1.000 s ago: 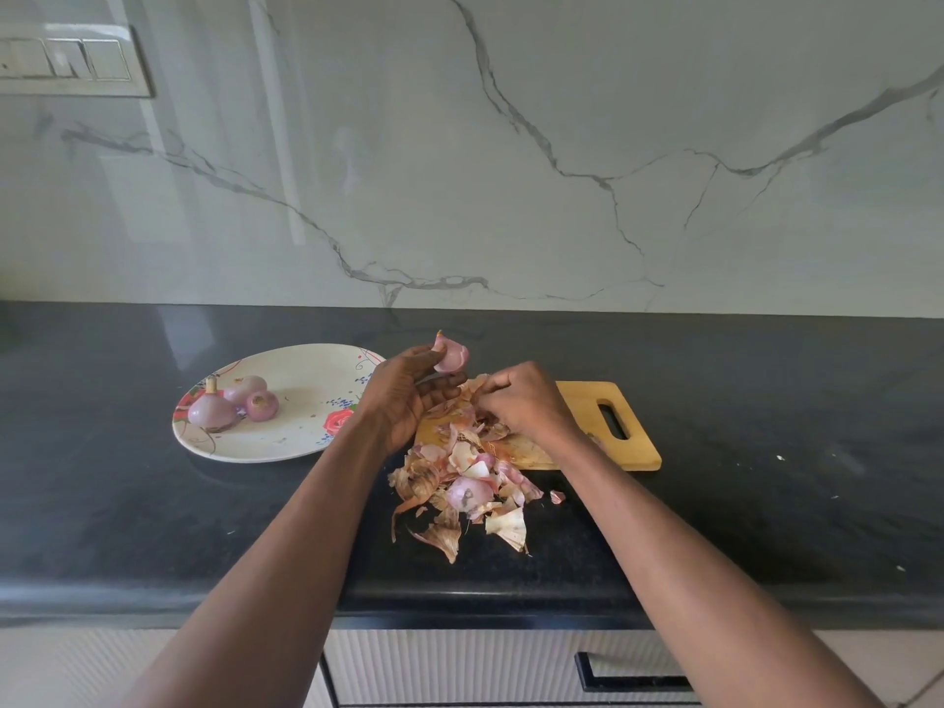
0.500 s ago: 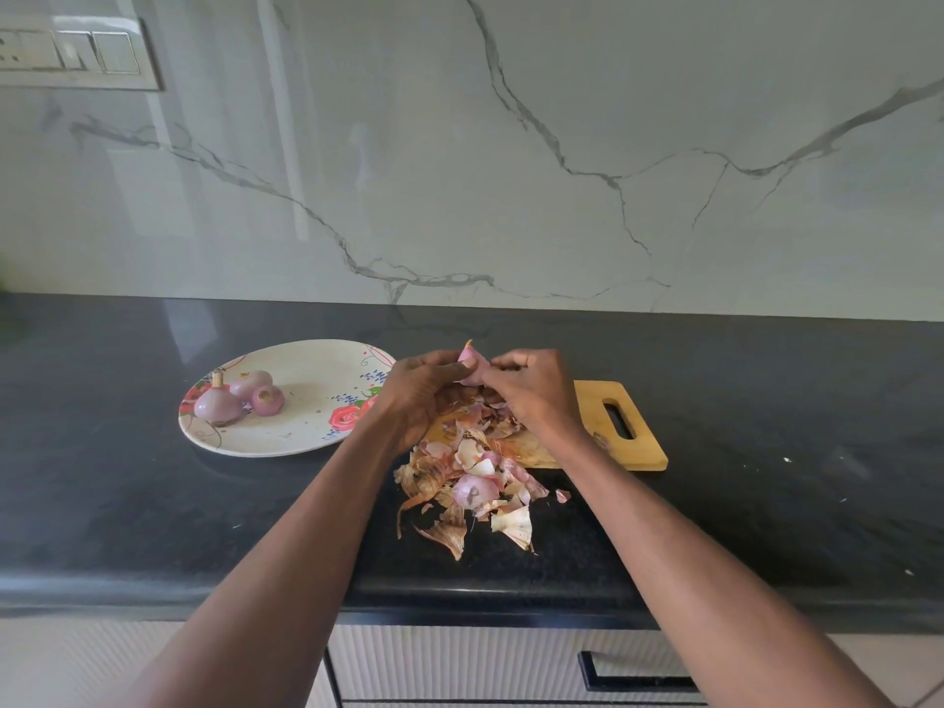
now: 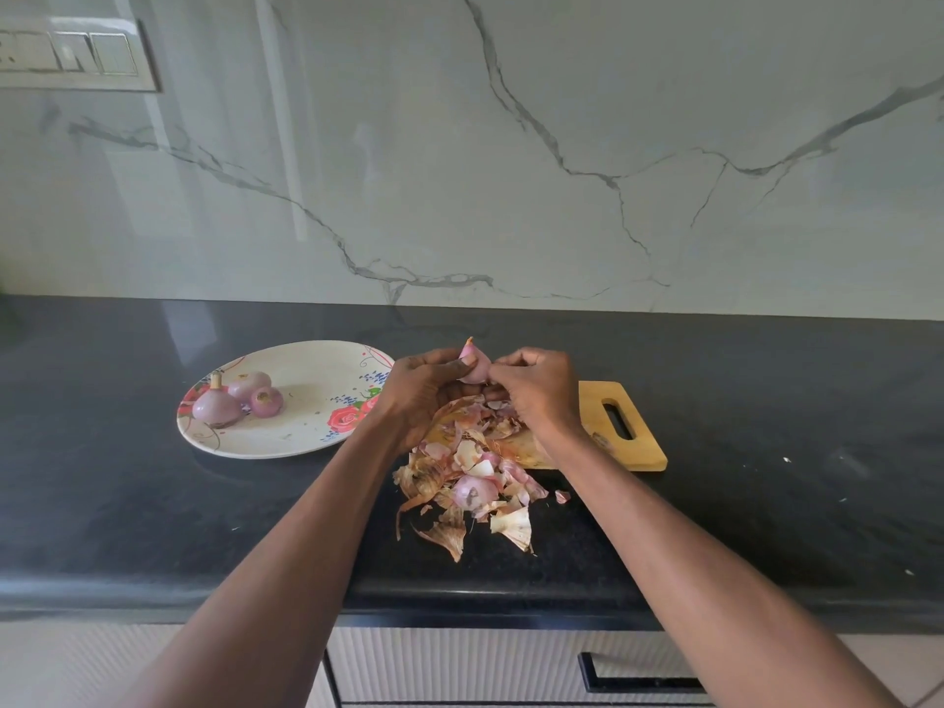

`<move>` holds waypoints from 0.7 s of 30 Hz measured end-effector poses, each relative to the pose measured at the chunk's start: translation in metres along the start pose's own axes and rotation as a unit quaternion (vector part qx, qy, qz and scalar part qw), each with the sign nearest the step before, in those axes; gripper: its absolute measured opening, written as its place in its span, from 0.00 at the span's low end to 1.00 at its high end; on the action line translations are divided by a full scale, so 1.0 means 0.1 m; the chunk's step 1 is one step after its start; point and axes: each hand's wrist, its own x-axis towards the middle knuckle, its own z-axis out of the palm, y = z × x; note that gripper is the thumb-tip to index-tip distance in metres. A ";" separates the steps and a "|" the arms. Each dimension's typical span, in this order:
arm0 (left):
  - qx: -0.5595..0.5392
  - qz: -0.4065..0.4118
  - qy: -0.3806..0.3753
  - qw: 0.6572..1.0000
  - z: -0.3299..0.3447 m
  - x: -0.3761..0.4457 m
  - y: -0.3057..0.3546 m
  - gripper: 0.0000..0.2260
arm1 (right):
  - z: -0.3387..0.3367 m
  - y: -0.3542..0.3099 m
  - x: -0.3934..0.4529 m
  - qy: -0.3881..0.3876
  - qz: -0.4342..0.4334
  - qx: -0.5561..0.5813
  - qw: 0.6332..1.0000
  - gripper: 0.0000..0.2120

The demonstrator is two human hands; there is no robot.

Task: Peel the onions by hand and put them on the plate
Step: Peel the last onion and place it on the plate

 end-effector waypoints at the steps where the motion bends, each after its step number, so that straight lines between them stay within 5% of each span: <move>1: -0.004 -0.004 0.002 1.000 -0.01 0.02 -0.01 0.11 | -0.01 0.00 0.00 -0.001 0.010 0.011 1.000 0.03; 21: -0.008 -0.001 0.010 1.000 -0.03 0.01 0.00 0.08 | -0.02 -0.02 0.03 -0.029 0.069 0.072 0.995 0.03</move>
